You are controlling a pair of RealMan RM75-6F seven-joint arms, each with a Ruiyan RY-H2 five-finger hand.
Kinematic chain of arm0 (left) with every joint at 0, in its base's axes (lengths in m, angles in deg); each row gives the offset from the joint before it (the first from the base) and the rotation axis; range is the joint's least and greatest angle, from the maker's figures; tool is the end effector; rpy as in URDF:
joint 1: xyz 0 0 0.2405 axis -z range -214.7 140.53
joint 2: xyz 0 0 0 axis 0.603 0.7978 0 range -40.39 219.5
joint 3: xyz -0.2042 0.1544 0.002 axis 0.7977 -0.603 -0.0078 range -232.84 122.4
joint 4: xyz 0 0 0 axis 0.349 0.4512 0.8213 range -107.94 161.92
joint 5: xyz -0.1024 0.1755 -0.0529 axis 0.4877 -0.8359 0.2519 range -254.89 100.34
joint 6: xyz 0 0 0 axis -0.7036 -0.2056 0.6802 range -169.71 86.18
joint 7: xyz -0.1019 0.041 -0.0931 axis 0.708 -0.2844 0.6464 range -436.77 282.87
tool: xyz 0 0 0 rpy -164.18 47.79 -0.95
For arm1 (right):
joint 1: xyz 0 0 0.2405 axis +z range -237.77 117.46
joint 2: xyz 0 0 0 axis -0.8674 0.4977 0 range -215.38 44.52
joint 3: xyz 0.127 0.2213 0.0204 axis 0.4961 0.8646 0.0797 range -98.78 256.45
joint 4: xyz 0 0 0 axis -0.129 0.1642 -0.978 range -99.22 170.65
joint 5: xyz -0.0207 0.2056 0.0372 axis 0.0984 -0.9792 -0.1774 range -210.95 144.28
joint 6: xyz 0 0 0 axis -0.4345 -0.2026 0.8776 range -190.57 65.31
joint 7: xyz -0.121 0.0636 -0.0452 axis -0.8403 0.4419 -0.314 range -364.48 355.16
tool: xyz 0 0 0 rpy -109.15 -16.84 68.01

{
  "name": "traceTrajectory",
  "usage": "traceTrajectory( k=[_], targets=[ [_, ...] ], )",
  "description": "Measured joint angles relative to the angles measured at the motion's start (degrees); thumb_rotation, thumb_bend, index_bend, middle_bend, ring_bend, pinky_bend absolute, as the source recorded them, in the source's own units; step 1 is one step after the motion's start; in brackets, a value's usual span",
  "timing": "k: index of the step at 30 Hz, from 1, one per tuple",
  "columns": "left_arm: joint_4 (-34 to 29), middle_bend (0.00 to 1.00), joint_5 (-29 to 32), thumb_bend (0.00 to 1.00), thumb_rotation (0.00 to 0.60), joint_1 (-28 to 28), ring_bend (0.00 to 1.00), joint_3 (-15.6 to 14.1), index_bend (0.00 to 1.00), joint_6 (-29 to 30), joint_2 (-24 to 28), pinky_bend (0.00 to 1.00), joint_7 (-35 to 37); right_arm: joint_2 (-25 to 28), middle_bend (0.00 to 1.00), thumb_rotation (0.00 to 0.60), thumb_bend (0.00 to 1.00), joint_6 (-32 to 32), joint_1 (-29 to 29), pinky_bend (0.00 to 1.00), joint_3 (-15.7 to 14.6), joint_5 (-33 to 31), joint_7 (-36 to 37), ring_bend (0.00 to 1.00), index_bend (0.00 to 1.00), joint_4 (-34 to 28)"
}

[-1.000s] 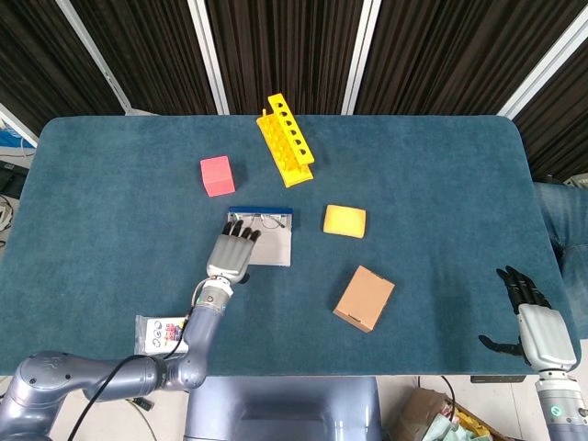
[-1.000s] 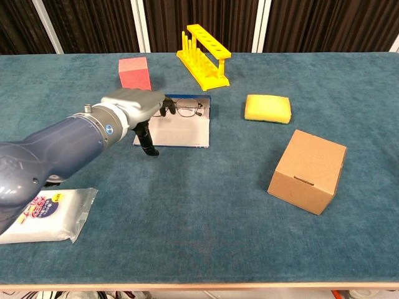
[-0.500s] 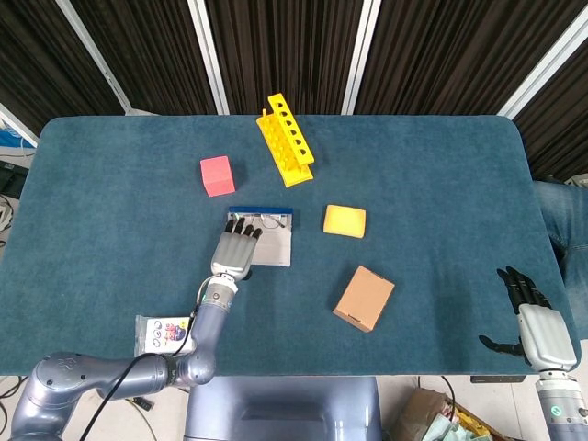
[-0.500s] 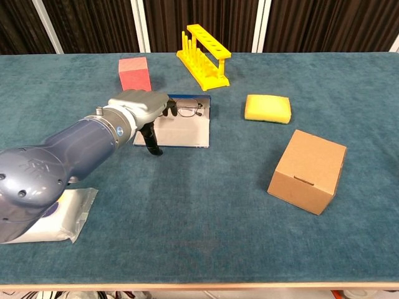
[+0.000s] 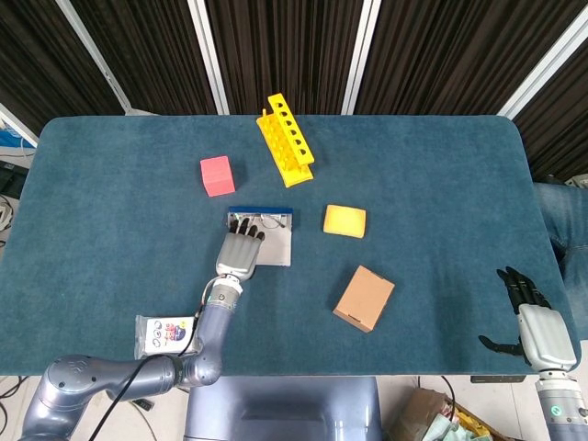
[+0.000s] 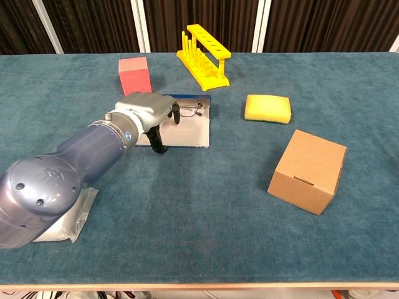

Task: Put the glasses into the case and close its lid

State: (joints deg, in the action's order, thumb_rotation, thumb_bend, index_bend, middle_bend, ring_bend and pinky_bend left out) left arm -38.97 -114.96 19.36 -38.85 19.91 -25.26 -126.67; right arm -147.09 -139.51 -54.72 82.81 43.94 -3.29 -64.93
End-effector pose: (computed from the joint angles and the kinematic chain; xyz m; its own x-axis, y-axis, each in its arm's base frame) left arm -0.0768 0.3591 -0.1189 0.6036 0.2448 0.7588 0.7959 -0.2415 -0.5552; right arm -0.3077 -0.1833 0.1490 0.2453 -0.1276 0.9610 -0.9579 0.1207 0.2605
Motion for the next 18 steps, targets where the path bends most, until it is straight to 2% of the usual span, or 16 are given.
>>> traceTrajectory(
  k=[18],
  targets=[
    [1.8, 0.21, -1.0, 0.22, 0.600, -0.3, 0.05, 1.0, 0.33, 0.6, -1.9, 0.10, -0.4, 0.1, 0.00, 0.600, 0.00, 0.2, 0.1, 0.18, 0.0, -0.1, -0.1, 0.00, 0.00, 0.0]
  ],
)
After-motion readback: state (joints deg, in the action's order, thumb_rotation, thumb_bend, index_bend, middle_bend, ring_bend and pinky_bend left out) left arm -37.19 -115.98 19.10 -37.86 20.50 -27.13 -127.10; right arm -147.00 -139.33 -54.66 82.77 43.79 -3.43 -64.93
